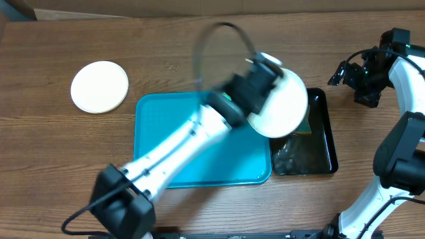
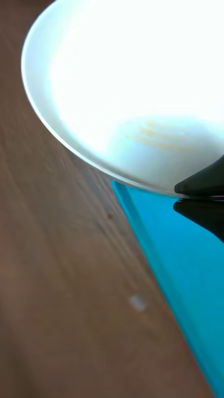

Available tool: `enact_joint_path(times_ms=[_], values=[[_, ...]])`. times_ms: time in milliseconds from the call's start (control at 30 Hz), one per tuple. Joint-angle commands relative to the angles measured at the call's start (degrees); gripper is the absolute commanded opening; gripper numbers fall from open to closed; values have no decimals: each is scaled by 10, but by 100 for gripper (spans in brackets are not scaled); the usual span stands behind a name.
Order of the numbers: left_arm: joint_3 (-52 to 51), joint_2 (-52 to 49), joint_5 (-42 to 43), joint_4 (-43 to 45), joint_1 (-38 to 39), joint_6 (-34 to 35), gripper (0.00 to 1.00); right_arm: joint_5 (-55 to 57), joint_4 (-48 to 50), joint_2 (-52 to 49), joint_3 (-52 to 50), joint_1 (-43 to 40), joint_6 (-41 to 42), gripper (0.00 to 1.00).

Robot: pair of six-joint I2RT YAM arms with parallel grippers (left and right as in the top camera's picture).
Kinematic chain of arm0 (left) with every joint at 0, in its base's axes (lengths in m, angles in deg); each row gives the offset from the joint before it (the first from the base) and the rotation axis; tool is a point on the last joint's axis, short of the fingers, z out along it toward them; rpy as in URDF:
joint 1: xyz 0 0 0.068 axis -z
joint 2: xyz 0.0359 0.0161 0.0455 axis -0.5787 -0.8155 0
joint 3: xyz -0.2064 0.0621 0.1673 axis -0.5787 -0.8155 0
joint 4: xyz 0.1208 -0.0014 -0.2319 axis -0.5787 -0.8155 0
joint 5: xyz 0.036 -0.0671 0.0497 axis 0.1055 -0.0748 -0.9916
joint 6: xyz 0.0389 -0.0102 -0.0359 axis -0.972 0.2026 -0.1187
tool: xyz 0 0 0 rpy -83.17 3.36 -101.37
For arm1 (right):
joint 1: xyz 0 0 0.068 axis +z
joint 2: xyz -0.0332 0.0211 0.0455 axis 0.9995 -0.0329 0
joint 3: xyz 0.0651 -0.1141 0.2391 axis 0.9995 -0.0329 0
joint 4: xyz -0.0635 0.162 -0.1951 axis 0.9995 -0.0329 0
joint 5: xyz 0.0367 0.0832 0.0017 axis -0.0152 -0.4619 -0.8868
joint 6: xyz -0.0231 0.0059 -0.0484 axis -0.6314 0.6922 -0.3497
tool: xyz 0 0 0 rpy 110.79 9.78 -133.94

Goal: Clean dirty plates on tray and stack at the side
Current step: 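Carry the white plate left toward the plate stack, then lower the white plate onto the stack and open the left gripper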

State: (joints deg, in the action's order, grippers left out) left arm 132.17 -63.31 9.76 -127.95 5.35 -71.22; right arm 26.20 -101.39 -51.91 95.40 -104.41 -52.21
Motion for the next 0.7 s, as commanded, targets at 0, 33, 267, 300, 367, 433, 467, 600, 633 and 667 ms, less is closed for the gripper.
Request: enact_joint_path(times_ms=[0, 33, 267, 300, 367, 433, 467, 600, 633, 667], values=[[11, 18, 241, -19, -111, 81, 4, 0, 2, 18, 12, 2, -2, 100], [11, 18, 275, -30, -151, 87, 4, 0, 2, 18, 12, 2, -2, 100], [11, 17, 327, -84, -393, 93, 4, 0, 2, 18, 12, 2, -2, 100], [11, 17, 324, -90, -431, 93, 4, 0, 2, 18, 12, 2, -2, 100], [10, 16, 307, -94, -494, 93, 4, 0, 2, 18, 12, 2, -2, 100], [10, 14, 270, -91, -550, 98, 4, 0, 2, 18, 12, 2, -2, 100], [10, 11, 247, -90, -574, 107, 4, 0, 2, 18, 12, 2, -2, 100], [10, -7, 176, -84, -659, 122, 4, 0, 2, 18, 12, 2, -2, 100], [10, -13, 164, -84, -674, 122, 4, 0, 2, 18, 12, 2, -2, 100], [10, -20, 155, -84, -686, 122, 4, 0, 2, 18, 12, 2, -2, 100]])
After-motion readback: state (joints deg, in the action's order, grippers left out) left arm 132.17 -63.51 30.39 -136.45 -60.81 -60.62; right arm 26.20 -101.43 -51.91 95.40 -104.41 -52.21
